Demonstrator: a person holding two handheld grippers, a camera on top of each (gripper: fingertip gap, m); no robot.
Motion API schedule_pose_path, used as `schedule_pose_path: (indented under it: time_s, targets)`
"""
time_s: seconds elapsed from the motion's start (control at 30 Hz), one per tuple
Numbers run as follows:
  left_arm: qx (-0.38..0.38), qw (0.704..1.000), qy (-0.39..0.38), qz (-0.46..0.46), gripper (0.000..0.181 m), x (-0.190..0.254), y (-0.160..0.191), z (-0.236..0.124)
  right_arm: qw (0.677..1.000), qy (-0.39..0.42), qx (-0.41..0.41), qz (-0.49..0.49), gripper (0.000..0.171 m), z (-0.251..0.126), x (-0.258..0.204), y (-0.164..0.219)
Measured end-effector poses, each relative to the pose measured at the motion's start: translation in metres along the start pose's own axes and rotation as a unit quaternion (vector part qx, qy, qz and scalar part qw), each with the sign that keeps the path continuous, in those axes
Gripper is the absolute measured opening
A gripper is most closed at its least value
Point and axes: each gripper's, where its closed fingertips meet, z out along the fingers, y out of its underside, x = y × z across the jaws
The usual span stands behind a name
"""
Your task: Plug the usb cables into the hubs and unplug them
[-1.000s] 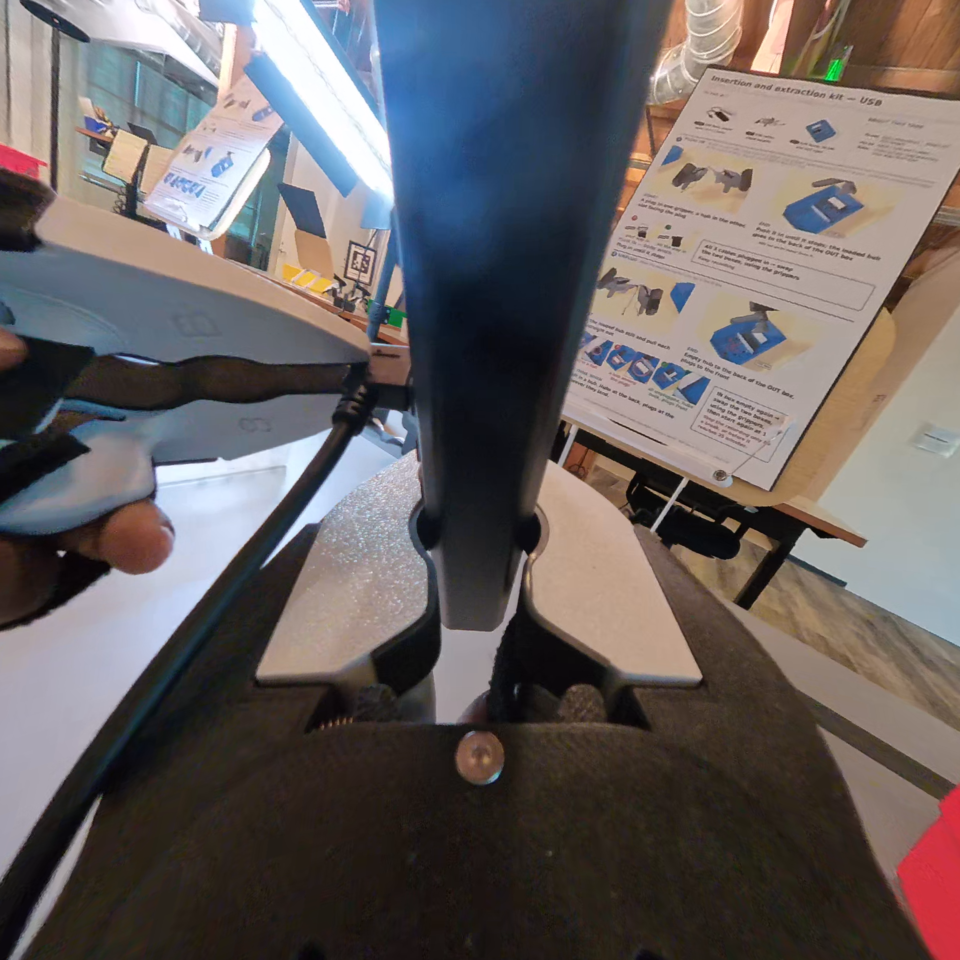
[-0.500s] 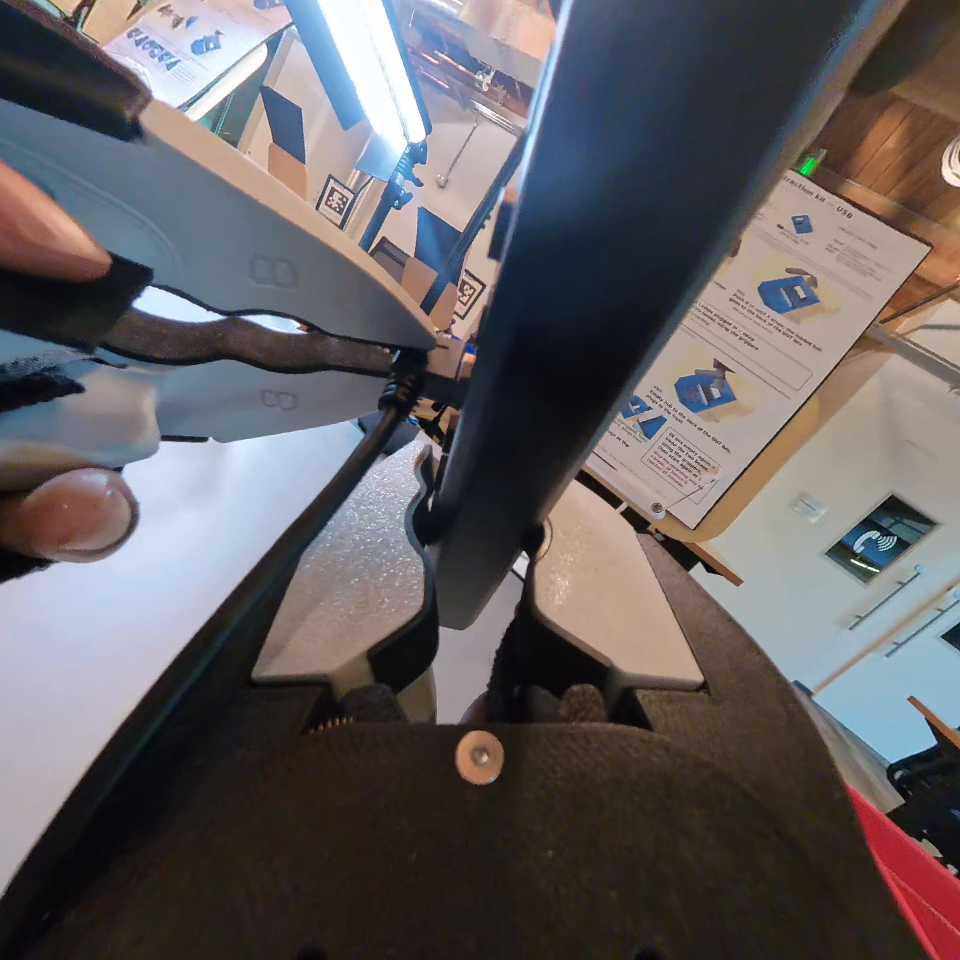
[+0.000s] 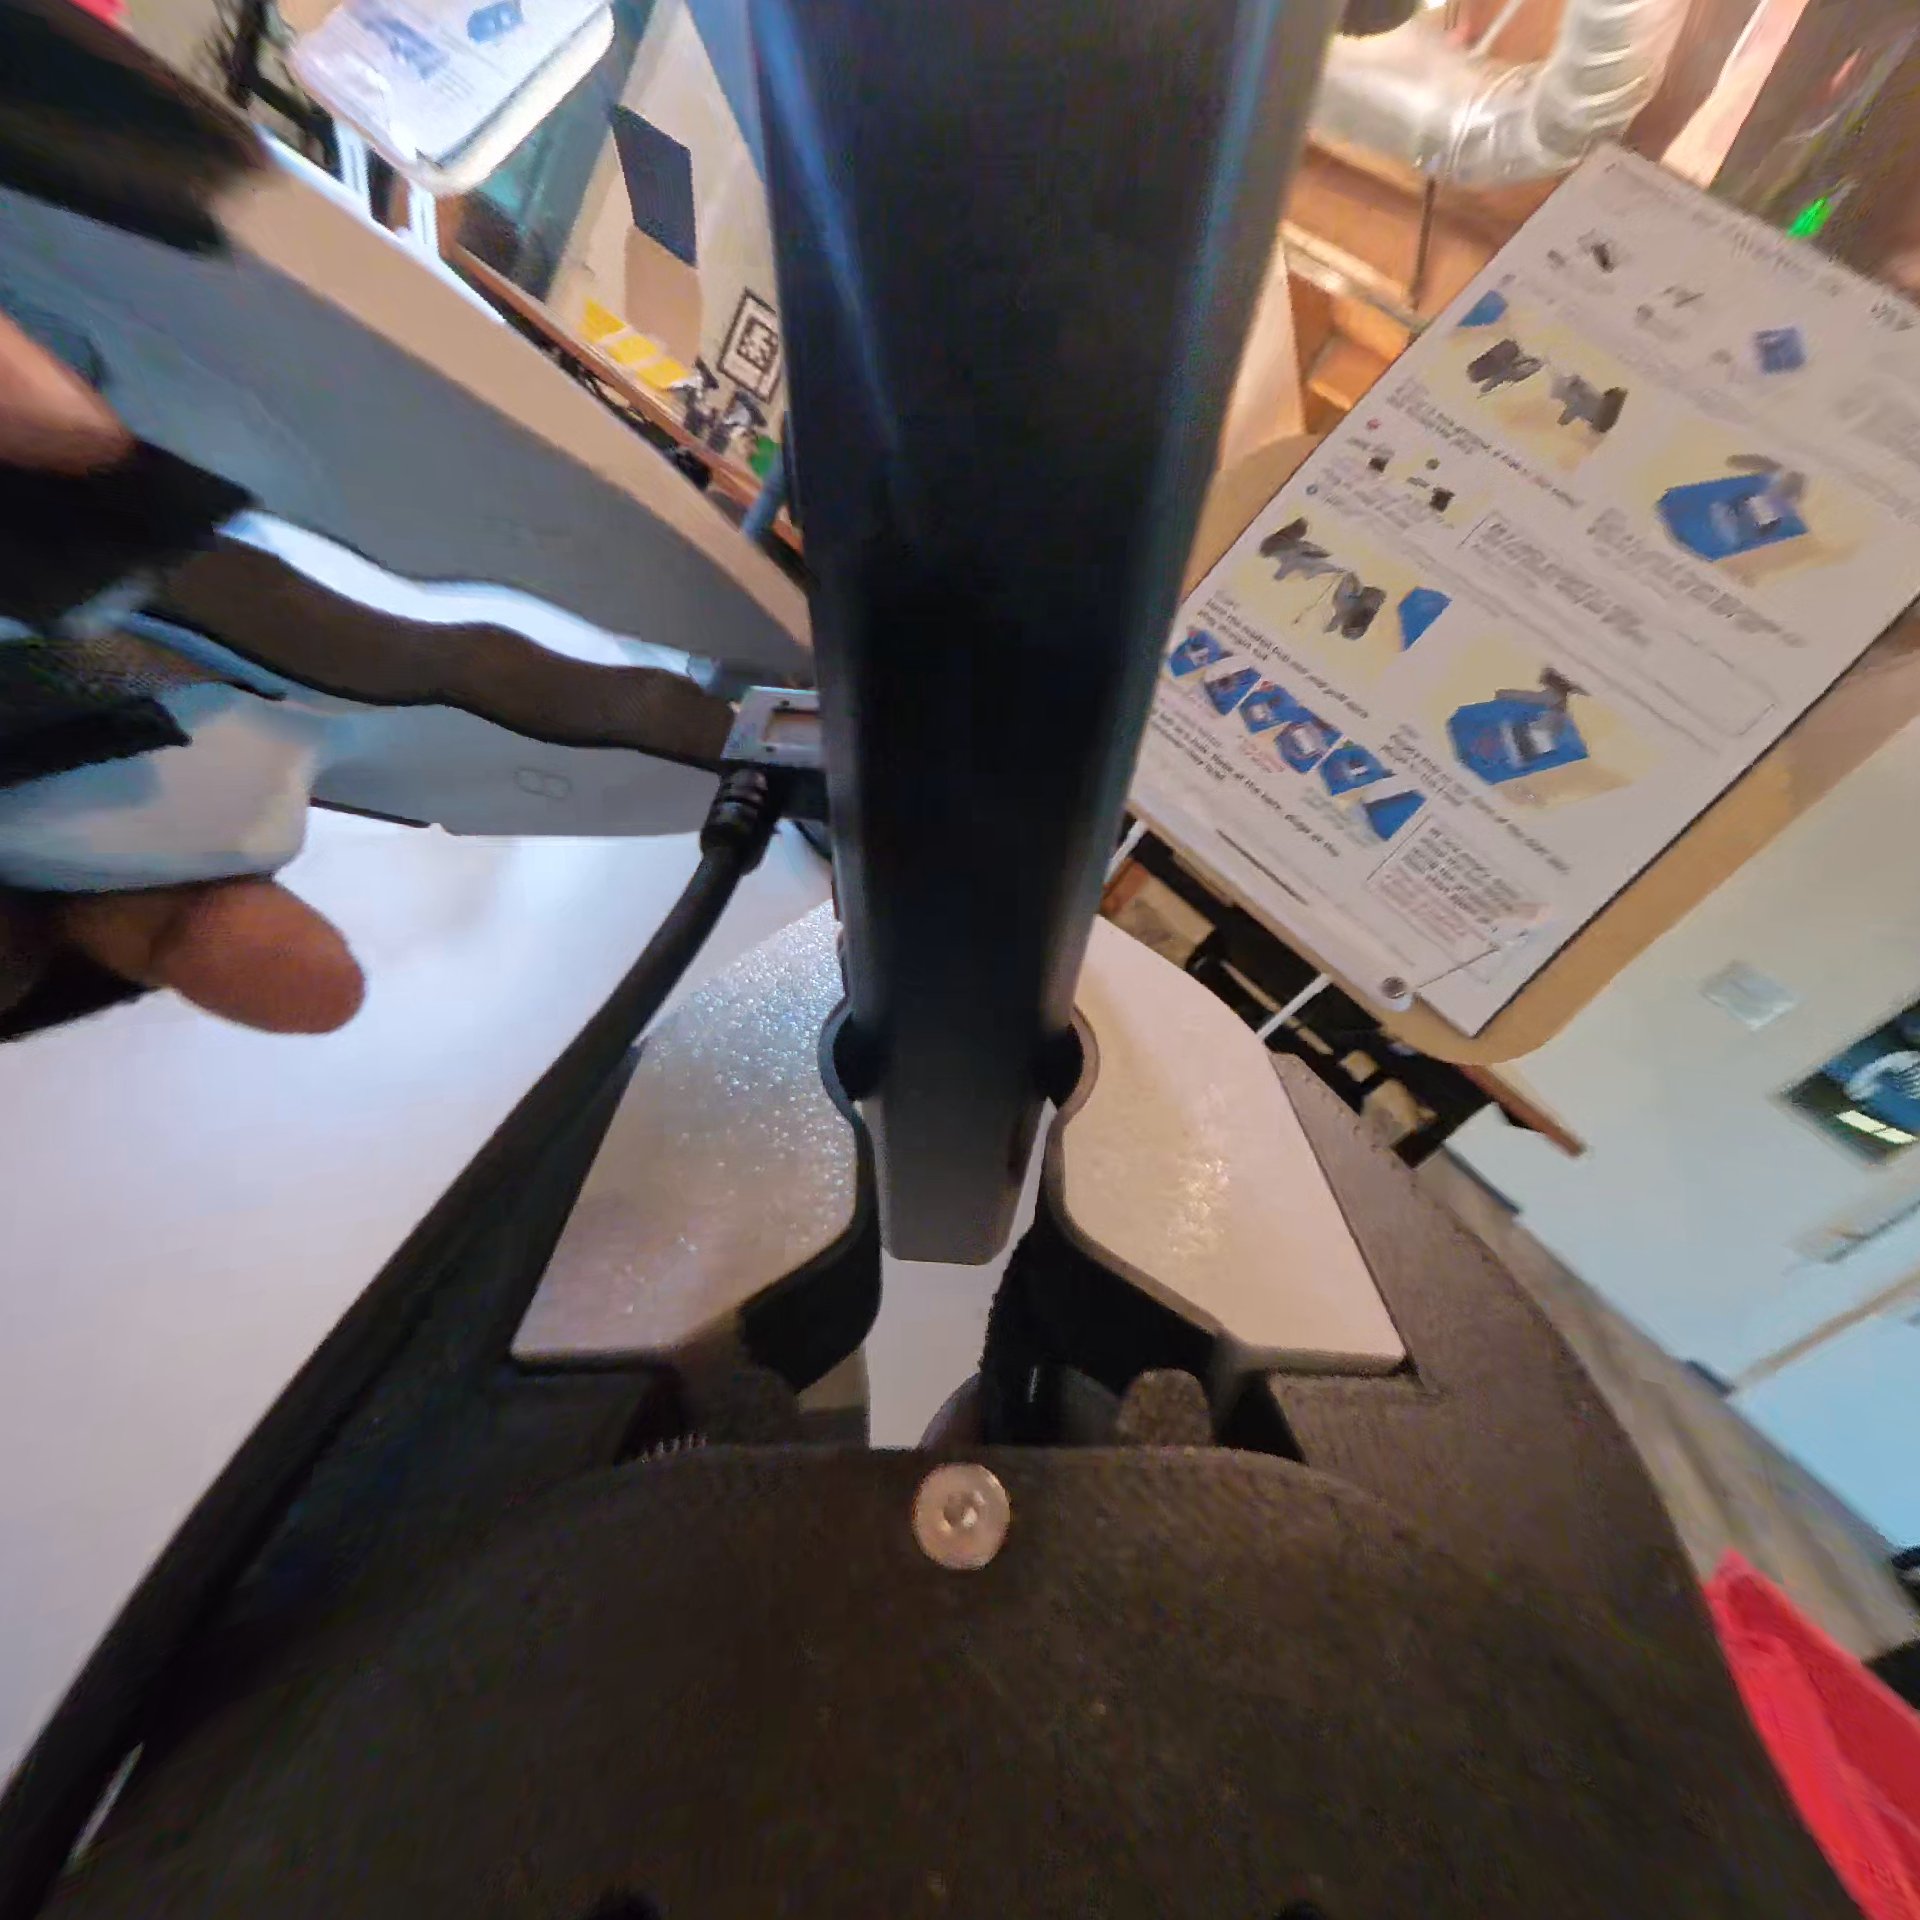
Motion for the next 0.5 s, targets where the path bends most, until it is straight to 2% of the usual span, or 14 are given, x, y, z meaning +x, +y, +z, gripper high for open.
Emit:
schedule_pose_path:
  time_s: [0.07,0.17,0.27,0.33,0.4,0.5]
  targets:
    - [0.025,0.998,0.032,0.038,0.028,0.014,-0.016,-0.007,0.999,0.003,0.001,0.035,0.033,-0.001,0.010,-0.002]
    - [0.073,0.977,0.020,0.198,0.034,0.027,-0.048,-0.022,0.994,0.032,0.020,0.098,0.030,-0.011,0.047,-0.015]
    - [0.095,0.919,-0.060,0.377,0.044,0.021,-0.078,-0.040,0.983,0.078,0.050,0.160,0.031,-0.033,0.097,-0.033]
    - [0.113,0.878,-0.098,0.456,0.045,0.015,-0.094,-0.052,0.974,0.106,0.070,0.189,0.031,-0.052,0.133,-0.045]
    - [0.123,0.856,-0.131,0.485,0.045,0.003,-0.107,-0.061,0.968,0.137,0.075,0.195,0.031,-0.072,0.170,-0.054]
    - [0.132,0.869,-0.145,0.455,0.045,-0.013,-0.113,-0.066,0.964,0.192,0.050,0.177,0.031,-0.105,0.230,-0.055]
